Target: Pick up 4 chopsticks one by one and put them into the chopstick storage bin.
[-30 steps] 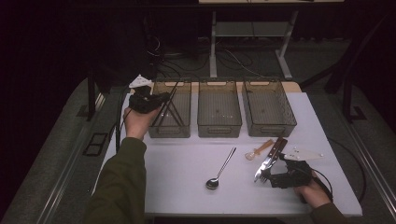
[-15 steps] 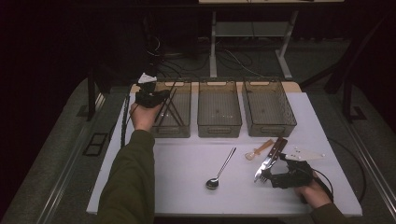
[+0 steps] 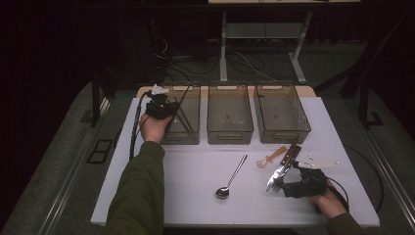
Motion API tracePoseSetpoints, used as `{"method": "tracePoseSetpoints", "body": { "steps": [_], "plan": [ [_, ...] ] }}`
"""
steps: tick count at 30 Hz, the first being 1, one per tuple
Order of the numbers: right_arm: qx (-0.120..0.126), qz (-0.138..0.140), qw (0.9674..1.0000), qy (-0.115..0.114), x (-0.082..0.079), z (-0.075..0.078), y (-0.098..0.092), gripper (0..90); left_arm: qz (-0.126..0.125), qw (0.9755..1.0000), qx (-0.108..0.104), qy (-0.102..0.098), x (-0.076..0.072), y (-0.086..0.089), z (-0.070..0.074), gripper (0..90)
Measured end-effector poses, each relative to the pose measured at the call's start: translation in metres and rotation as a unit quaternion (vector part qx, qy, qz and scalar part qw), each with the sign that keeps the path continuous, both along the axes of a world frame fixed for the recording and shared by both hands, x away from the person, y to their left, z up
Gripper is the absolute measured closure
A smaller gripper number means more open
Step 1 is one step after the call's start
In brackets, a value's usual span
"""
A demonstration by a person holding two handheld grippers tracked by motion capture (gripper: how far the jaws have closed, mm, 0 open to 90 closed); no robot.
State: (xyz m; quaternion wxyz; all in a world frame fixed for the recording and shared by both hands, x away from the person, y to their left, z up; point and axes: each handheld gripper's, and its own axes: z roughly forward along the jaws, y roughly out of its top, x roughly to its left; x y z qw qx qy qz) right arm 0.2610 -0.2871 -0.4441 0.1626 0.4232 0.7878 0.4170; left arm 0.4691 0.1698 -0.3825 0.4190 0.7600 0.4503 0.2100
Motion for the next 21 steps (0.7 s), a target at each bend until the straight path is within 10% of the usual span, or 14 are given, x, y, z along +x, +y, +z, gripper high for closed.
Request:
{"method": "tracePoseSetpoints", "body": {
  "steps": [3, 18, 21],
  "plan": [
    [0.0, 0.0, 1.0, 0.001, 0.0, 0.0, 0.0, 3.2, 0.008, 1.0, 0.006, -0.002, 0.0, -0.001, 0.0, 66.8],
    [-0.002, -0.001, 1.0, 0.001, 0.0, 0.0, 0.0, 3.2, -0.031, 0.9995, 0.001, -0.008, -0.009, 0.001, 0.004, 40.6],
    [-0.002, -0.001, 1.0, 0.001, 0.0, -0.001, 0.0, 3.2, -0.049, 0.9982, -0.035, 0.003, -0.013, 0.004, 0.006, 35.7]
  ]
}}
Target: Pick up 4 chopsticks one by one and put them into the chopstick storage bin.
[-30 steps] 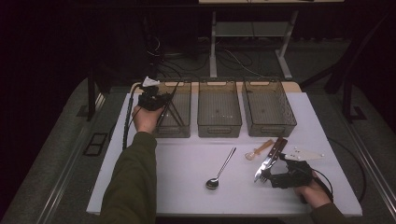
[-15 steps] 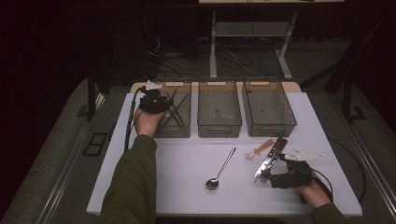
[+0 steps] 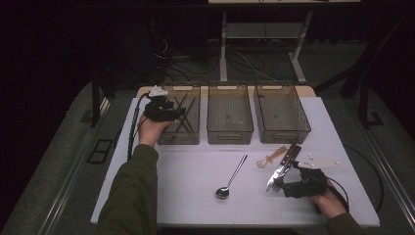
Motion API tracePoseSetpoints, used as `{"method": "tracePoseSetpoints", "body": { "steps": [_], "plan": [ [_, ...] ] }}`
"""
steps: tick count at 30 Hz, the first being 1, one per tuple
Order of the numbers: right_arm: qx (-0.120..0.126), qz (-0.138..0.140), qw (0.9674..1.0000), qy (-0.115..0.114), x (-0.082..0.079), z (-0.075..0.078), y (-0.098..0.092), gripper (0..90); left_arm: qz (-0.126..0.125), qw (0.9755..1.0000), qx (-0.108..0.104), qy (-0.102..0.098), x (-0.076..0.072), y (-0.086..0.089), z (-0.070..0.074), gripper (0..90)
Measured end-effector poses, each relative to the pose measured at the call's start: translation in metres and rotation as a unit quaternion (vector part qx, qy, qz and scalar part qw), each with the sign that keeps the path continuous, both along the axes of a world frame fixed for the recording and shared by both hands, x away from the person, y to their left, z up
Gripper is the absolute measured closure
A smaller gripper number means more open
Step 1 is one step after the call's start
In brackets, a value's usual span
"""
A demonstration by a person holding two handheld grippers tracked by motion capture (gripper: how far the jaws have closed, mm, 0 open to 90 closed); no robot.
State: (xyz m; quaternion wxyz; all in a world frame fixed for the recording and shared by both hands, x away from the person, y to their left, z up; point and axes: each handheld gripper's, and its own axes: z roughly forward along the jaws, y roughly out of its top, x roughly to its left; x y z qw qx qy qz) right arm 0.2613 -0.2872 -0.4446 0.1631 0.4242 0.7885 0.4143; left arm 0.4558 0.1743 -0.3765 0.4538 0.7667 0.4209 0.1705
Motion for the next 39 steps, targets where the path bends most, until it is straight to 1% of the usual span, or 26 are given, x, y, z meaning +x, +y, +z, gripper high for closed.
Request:
{"method": "tracePoseSetpoints", "body": {
  "steps": [3, 7, 11, 13, 15, 17, 22, 25, 26, 28, 29, 31, 33, 35, 36, 39],
  "plan": [
    [-0.002, 0.002, 1.0, 0.001, 0.0, -0.001, 0.001, 3.2, -0.014, 0.9999, -0.003, -0.006, -0.008, -0.001, 0.004, 32.3],
    [-0.002, 0.001, 1.0, 0.002, 0.0, -0.001, 0.001, 3.2, -0.033, 0.9994, 0.007, -0.01, -0.018, -0.003, 0.007, 27.6],
    [-0.001, 0.0, 1.0, 0.003, 0.001, -0.001, 0.001, 3.2, -0.047, 0.9988, 0.006, -0.012, -0.029, -0.006, 0.009, 23.8],
    [-0.002, 0.0, 1.0, 0.003, 0.001, -0.001, 0.002, 3.2, -0.053, 0.9984, 0.008, -0.018, -0.036, -0.008, 0.01, 22.2],
    [-0.002, 0.0, 1.0, 0.003, 0.001, -0.001, 0.001, 3.2, -0.06, 0.998, 0.006, -0.017, -0.044, -0.01, 0.011, 20.7],
    [-0.002, -0.001, 1.0, 0.003, 0.001, -0.001, 0.001, 3.2, -0.067, 0.9975, 0.008, -0.019, -0.051, -0.012, 0.012, 19.6],
    [-0.002, -0.001, 1.0, 0.003, 0.001, -0.001, 0.001, 3.2, -0.088, 0.9957, 0.01, -0.028, -0.071, -0.018, 0.012, 16.2],
    [-0.001, -0.002, 1.0, 0.005, 0.0, -0.001, 0.001, 3.2, -0.095, 0.9948, 0.001, -0.037, -0.086, -0.021, 0.007, 15.2],
    [-0.002, -0.001, 1.0, 0.003, 0.001, -0.001, 0.001, 3.2, -0.096, 0.9947, -0.001, -0.037, -0.088, -0.022, 0.006, 15.2],
    [-0.002, -0.001, 1.0, 0.002, 0.001, -0.001, 0.001, 3.2, -0.101, 0.9942, 0.005, -0.034, -0.095, -0.023, 0.002, 14.9],
    [-0.002, 0.001, 1.0, 0.002, 0.001, -0.001, 0.002, 3.2, -0.102, 0.9941, 0.005, -0.037, -0.098, -0.023, -0.001, 14.9],
    [-0.004, 0.001, 1.0, 0.001, 0.0, -0.001, 0.002, 3.2, -0.103, 0.994, 0.003, -0.037, -0.106, -0.023, -0.005, 14.7],
    [-0.002, 0.001, 1.0, 0.0, 0.0, 0.0, 0.001, 3.2, -0.107, 0.9936, 0.011, -0.035, -0.112, -0.022, -0.008, 14.0],
    [-0.003, 0.002, 1.0, 0.0, 0.0, 0.0, 0.001, 3.2, -0.109, 0.9934, 0.01, -0.034, -0.118, -0.021, -0.012, 13.5],
    [-0.003, 0.002, 1.0, 0.0, 0.0, 0.0, 0.001, 3.2, -0.109, 0.9934, 0.013, -0.033, -0.121, -0.02, -0.015, 13.0],
    [-0.003, 0.003, 1.0, -0.001, 0.0, 0.0, 0.001, 3.2, -0.111, 0.9932, 0.01, -0.031, -0.129, -0.019, -0.02, 9.5]
  ]
}}
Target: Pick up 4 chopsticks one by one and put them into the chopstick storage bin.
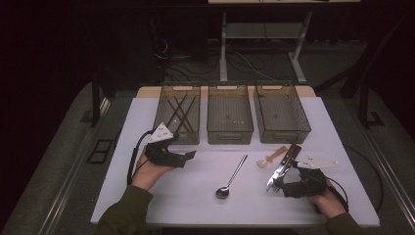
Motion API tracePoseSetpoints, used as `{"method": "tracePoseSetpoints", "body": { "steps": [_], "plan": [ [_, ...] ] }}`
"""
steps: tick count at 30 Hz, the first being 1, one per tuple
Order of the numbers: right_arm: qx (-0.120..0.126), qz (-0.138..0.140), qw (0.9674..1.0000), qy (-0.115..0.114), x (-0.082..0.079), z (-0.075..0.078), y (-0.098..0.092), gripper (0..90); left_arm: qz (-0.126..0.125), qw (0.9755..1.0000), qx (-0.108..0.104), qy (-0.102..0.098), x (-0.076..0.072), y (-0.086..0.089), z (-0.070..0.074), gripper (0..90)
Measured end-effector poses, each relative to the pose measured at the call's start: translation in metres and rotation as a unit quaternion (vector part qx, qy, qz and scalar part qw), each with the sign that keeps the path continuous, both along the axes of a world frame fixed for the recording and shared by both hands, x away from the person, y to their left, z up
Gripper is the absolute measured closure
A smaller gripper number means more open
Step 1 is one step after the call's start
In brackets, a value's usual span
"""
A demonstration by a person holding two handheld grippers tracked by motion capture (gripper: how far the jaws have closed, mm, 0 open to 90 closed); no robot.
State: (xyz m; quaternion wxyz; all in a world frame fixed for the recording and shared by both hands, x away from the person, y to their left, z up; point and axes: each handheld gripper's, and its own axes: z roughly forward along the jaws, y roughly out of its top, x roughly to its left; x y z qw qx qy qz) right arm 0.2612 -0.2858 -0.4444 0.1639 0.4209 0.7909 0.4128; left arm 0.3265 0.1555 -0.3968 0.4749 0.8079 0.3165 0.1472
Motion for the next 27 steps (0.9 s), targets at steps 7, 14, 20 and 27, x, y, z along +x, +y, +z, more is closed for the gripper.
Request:
{"method": "tracePoseSetpoints", "body": {
  "steps": [7, 14, 20, 27],
  "plan": [
    [-0.003, 0.001, 1.0, -0.001, 0.0, 0.0, 0.001, 3.2, -0.025, 0.9997, 0.0, 0.003, -0.02, -0.003, -0.011, 0.5],
    [-0.002, 0.001, 1.0, 0.0, 0.0, -0.001, 0.001, 3.2, -0.051, 0.9986, 0.008, 0.011, -0.038, -0.009, -0.024, 0.0],
    [-0.004, 0.001, 1.0, -0.001, 0.0, 0.0, 0.001, 3.2, -0.059, 0.9981, 0.016, 0.014, -0.05, -0.013, -0.026, 1.1],
    [-0.004, 0.001, 1.0, -0.001, 0.0, 0.0, 0.001, 3.2, -0.07, 0.997, 0.012, 0.031, -0.057, -0.016, -0.03, 5.3]
  ]
}}
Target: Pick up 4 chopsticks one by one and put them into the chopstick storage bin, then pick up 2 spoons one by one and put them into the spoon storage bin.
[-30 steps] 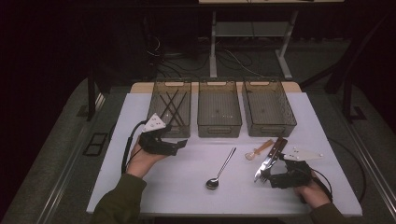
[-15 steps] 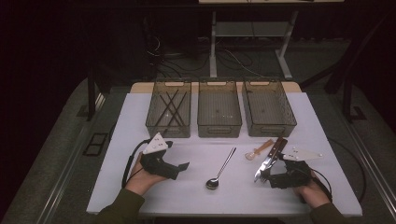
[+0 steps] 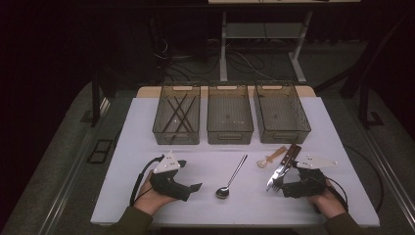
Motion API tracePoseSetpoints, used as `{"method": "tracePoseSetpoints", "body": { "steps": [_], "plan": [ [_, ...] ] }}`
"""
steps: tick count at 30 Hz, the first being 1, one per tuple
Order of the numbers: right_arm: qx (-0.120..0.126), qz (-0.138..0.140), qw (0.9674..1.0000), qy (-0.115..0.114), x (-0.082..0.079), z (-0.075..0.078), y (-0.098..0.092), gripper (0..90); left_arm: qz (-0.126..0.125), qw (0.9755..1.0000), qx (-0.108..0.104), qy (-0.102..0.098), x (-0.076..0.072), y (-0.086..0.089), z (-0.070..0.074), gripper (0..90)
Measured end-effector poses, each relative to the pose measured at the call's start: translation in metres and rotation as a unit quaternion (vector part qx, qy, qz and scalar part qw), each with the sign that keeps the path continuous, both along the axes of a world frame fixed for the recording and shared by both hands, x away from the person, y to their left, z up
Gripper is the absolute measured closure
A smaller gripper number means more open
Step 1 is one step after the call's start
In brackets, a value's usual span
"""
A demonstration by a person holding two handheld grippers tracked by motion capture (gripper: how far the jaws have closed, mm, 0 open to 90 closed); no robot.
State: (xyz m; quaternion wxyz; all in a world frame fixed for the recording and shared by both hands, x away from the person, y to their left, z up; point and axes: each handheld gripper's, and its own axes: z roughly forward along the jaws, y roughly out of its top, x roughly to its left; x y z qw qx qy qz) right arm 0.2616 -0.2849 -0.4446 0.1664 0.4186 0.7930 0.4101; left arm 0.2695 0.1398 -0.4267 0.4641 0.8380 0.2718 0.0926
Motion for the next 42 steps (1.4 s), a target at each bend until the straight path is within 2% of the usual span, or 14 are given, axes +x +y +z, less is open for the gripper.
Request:
{"method": "tracePoseSetpoints", "body": {
  "steps": [4, 8, 13, 26, 30, 42],
  "plan": [
    [0.0, 0.002, 1.0, 0.0, 0.0, 0.0, 0.001, 3.2, -0.013, 0.9999, -0.004, 0.003, -0.002, -0.004, 0.001, 13.2],
    [0.0, 0.0, 1.0, 0.001, 0.0, 0.0, 0.0, 3.2, -0.028, 0.9993, -0.01, 0.021, -0.003, -0.011, 0.0, 19.6],
    [0.002, -0.001, 1.0, 0.002, 0.0, 0.0, 0.001, 3.2, -0.045, 0.9987, -0.013, 0.022, -0.004, -0.021, 0.001, 32.5],
    [0.005, -0.002, 1.0, 0.005, 0.001, -0.001, 0.001, 3.2, -0.085, 0.9962, -0.006, 0.019, -0.003, -0.049, 0.003, 76.6],
    [0.004, 0.0, 1.0, 0.004, 0.001, 0.0, 0.002, 3.2, -0.099, 0.9946, -0.009, 0.029, 0.0, -0.061, 0.001, 88.4],
    [0.003, 0.001, 1.0, 0.004, 0.001, -0.001, 0.002, 3.2, -0.142, 0.9884, 0.026, 0.047, 0.0, -0.099, -0.008, 89.6]
  ]
}}
